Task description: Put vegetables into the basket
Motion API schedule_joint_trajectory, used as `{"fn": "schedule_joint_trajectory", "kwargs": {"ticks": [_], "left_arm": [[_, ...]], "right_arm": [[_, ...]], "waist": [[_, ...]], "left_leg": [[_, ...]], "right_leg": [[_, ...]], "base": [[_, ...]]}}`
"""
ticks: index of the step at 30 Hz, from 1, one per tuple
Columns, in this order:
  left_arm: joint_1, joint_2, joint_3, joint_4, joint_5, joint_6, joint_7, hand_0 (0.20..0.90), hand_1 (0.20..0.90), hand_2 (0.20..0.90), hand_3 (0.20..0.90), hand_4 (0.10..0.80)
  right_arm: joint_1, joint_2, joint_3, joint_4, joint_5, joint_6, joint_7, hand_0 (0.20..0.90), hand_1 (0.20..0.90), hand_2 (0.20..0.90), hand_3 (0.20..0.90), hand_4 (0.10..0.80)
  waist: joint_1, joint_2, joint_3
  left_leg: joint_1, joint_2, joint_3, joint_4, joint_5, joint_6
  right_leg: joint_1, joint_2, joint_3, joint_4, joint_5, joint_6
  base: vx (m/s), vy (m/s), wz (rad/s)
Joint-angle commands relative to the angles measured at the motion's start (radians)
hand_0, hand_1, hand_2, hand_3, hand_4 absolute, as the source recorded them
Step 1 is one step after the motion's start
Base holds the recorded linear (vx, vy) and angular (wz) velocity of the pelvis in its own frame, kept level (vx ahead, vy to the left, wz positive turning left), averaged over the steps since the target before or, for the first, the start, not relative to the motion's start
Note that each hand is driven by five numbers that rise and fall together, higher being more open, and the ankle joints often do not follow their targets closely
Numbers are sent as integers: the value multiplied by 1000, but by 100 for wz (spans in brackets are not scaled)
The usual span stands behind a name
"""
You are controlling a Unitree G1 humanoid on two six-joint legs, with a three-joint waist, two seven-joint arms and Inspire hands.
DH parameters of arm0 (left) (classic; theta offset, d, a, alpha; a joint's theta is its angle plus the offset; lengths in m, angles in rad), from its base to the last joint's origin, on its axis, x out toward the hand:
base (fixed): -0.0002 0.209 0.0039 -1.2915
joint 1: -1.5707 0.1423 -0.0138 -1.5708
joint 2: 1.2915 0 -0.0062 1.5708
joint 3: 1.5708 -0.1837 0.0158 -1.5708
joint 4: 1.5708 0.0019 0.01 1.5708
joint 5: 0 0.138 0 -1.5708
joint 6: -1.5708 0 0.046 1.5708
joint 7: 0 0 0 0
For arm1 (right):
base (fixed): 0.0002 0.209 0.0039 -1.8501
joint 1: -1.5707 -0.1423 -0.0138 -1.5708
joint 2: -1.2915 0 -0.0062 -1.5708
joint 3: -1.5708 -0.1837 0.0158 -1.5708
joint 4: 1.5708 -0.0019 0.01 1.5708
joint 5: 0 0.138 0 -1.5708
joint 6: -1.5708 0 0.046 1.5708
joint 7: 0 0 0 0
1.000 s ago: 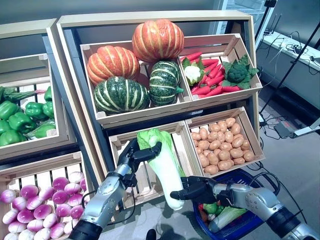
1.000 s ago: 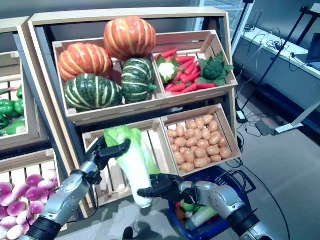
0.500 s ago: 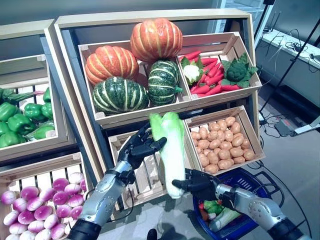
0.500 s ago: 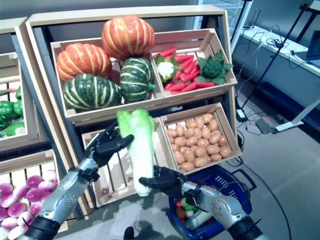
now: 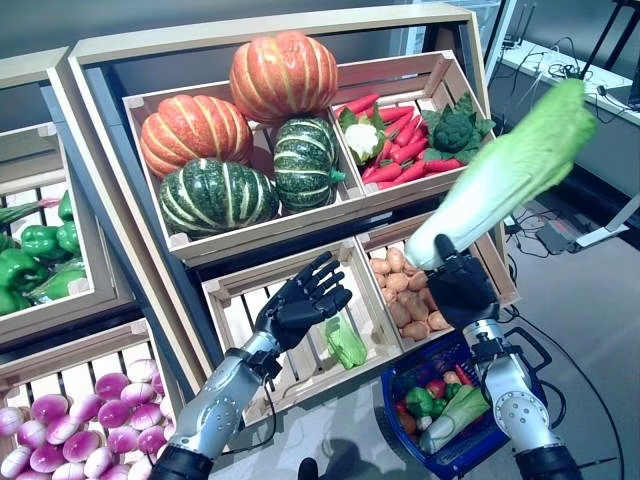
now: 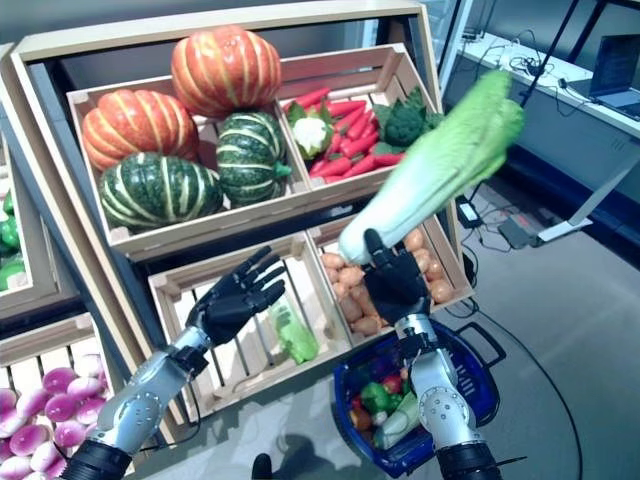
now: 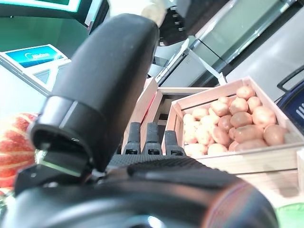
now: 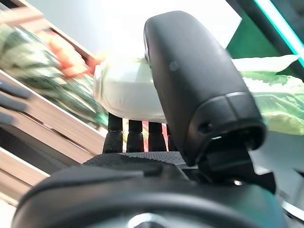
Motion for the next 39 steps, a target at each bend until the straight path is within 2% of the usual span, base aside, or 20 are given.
{"fn": "schedule_joint_trajectory", "kwargs": {"ticks": [1,5,10,16,18,21,22,26,30,33,39], "left_arm": [[-90,-30,75,6,-71,-66,-32,900,900,900,900,800],[-66,-29,105,-20,-83,-69,-29,900,900,900,900,800],[-48,-14,114,-50,-97,-78,-26,900,900,900,900,800],[-87,8,91,-83,-77,-128,-16,900,900,900,900,800],[-105,11,86,-85,-80,-148,-15,900,900,900,900,800],[-167,24,75,-100,-88,-197,-24,900,900,900,900,800],[-187,28,71,-112,-63,-222,-44,900,900,900,900,800],[-245,45,58,-152,-51,-290,-38,900,900,900,900,800],[-310,45,43,-165,-58,-336,-32,900,900,900,900,800],[-350,30,30,-165,-31,-370,-33,900,900,900,900,800],[-392,17,41,-159,-72,-384,-53,900,900,900,900,800]], "right_arm": [[-62,60,-119,-45,48,-210,-65,300,300,300,300,400],[-32,94,-191,38,38,-291,-171,300,300,300,300,400],[-39,61,-274,217,97,-368,-288,300,300,300,300,400],[-135,2,-298,457,142,-381,-386,300,300,300,300,400],[-159,-12,-290,491,180,-373,-368,300,300,300,300,400],[-238,-43,-281,547,221,-336,-325,300,300,300,300,400],[-259,-50,-271,559,229,-341,-314,300,300,300,300,400],[-348,-75,-242,589,254,-329,-277,300,300,300,300,400],[-429,-90,-222,622,224,-302,-240,300,300,300,300,400],[-494,-103,-200,630,190,-274,-214,300,300,300,300,400],[-574,-138,-184,675,175,-188,-144,300,300,300,300,400]], "waist": [[-9,-18,-48],[-17,-15,-42],[-8,-10,-25],[24,6,39],[29,11,65],[37,23,153],[38,25,195],[41,36,283],[48,43,328],[52,49,361],[57,68,384]], "left_leg": [[85,36,17,3,-144,-27],[71,37,18,3,-140,-29],[44,38,8,3,-131,-37],[-11,38,-7,8,-109,-37],[-30,38,-10,23,-106,-36],[-138,33,-32,142,-120,-40],[-194,30,-39,215,-132,-41],[-374,24,-60,402,-164,-40],[-511,1,-78,543,-202,-32],[-612,-13,-75,662,-245,-22],[-746,-22,-64,830,-312,1]], "right_leg": [[-56,-43,11,16,81,3],[-68,-37,13,14,83,0],[-85,-33,0,15,87,-6],[-157,-24,3,68,75,-28],[-180,-22,6,96,66,-35],[-264,-12,13,201,29,-61],[-310,-12,17,260,18,-72],[-486,-13,34,459,-24,-92],[-606,-25,32,598,-65,-107],[-714,-54,37,741,-108,-110],[-870,-72,58,933,-168,-123]], "base": [[0,0,0],[-8,-11,-2],[-37,-14,-2],[-127,-21,-2],[-175,-32,-4],[-252,-52,-5],[-211,-38,-1],[-218,-4,12],[-126,29,16],[-102,45,14],[-50,51,10]]}}
